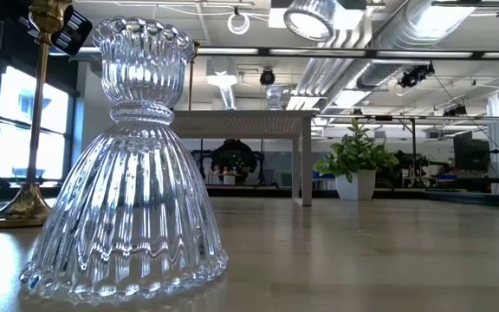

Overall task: Pick & Place candle stick holders
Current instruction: Put the top transparent candle holder on the shelf aligned with the other transparent candle holder

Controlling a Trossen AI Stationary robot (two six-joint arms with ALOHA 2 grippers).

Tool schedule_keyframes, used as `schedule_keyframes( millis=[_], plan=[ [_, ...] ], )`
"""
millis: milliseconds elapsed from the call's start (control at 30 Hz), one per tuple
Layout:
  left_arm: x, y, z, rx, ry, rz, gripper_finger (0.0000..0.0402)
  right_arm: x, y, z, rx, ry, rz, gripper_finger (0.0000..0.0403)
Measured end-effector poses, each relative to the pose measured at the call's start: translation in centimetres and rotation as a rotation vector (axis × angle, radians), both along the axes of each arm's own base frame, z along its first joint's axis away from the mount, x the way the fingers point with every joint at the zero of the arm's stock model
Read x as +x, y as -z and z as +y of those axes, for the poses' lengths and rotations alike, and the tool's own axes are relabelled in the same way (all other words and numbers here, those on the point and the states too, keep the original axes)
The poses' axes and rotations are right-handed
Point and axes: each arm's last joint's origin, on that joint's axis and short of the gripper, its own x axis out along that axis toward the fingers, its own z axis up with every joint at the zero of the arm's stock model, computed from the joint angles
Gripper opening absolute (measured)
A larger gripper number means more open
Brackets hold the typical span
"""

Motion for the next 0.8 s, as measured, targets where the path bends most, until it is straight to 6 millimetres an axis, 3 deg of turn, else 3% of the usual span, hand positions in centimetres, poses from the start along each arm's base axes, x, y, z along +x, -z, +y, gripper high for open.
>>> schedule_keyframes(
  millis=[167, 333, 600, 800],
  plan=[
    [0.0, 0.0, 0.0, 0.0, 0.0, 0.0, 0.0209, 0.2, -2.0, -3.3, -0.011, -0.004, -0.051, 0.0156],
    [0.0, 0.0, 0.0, 0.001, -0.001, -0.001, 0.0209, 0.3, -2.4, -6.9, -0.021, 0.016, -0.051, 0.0156],
    [0.0, 0.0, 0.0, 0.018, 0.002, -0.009, 0.0209, 2.1, -1.2, -12.4, -0.006, 0.028, -0.057, 0.0156],
    [-0.1, 0.1, 0.0, 0.023, 0.004, 0.002, 0.0209, 3.3, 0.9, -15.0, 0.027, 0.036, 0.018, 0.0156]
  ],
)
